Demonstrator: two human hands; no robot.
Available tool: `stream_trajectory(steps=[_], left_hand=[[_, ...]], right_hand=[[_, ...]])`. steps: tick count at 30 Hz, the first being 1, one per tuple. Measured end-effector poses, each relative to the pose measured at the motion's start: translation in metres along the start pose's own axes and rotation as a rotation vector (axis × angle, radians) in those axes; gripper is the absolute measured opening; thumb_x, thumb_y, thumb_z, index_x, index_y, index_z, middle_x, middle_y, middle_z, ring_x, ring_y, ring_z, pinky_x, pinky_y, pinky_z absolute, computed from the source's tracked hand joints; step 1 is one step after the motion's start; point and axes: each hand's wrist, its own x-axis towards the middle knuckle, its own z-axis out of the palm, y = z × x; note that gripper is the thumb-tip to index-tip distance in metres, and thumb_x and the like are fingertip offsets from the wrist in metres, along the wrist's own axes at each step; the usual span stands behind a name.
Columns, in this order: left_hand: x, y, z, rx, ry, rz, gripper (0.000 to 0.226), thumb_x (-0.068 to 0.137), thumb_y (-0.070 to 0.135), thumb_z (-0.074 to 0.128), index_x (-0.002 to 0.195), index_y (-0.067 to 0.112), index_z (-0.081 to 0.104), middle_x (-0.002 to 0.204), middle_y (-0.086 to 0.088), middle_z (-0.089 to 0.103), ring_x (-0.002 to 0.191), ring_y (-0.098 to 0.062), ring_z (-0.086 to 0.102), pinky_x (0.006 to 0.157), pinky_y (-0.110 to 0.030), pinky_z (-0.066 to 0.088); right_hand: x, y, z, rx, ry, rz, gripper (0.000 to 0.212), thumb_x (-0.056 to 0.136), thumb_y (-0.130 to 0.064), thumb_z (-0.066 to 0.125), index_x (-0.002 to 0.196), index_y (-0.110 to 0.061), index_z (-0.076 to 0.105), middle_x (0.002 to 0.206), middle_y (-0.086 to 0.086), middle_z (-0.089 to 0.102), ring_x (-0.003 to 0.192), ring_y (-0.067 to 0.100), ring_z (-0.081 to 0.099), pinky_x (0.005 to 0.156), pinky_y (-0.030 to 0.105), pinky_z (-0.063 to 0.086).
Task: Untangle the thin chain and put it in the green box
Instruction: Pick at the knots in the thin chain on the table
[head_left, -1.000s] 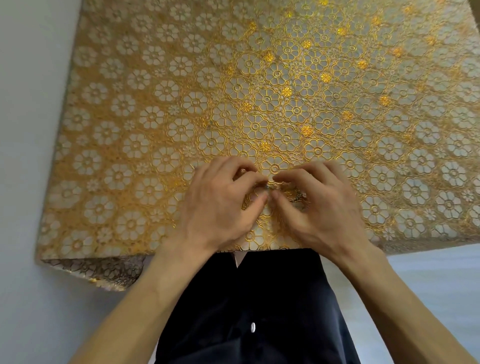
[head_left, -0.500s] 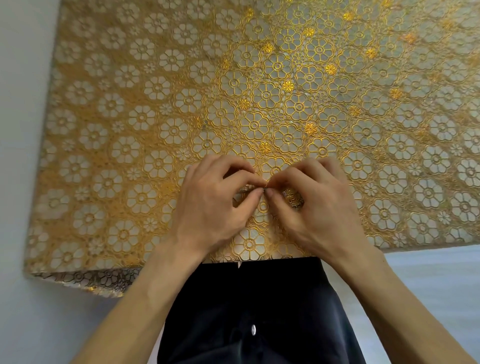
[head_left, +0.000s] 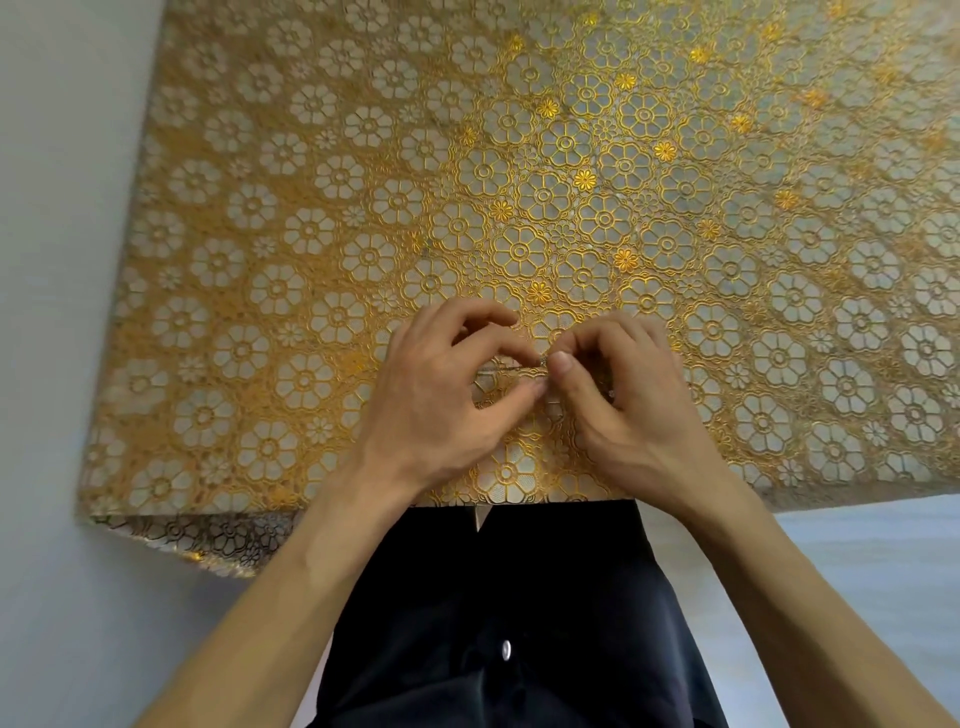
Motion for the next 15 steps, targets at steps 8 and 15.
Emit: stream_trajectory(steps=[8,15], left_hand=[[0.0,-0.0023,0.0039,-0.077,0.047,-0.004,0.015,0.088,0.042,0.07,0.098,0.031,0.077,0.11,0.012,0.067,0.107,-0.013,0.061,0.09,-0.044,0.045],[0.0011,-0.0018,0.0024,-0.166,0.032,-0.091,0.018,0.086,0.046,0.066,0.094,0.032,0.076,0.111,0.016,0.067,0.11,-0.008,0.059,0.098,-0.042,0.042]], right_hand=[[-0.002,0.0036,-0.0047,0.033,-0.049,-0.004,0.006,0.097,-0.035,0.055,0.095,-0.032,0.058,0.11,-0.017,0.063,0.112,0.017,0.05,0.096,0.051,0.04],[-0.0022,0.0032,-0.0073,0.091,-0.011,-0.031,0.008,0.096,-0.029,0.058,0.095,-0.023,0.064,0.104,-0.016,0.065,0.108,0.015,0.056,0.096,0.045,0.043]])
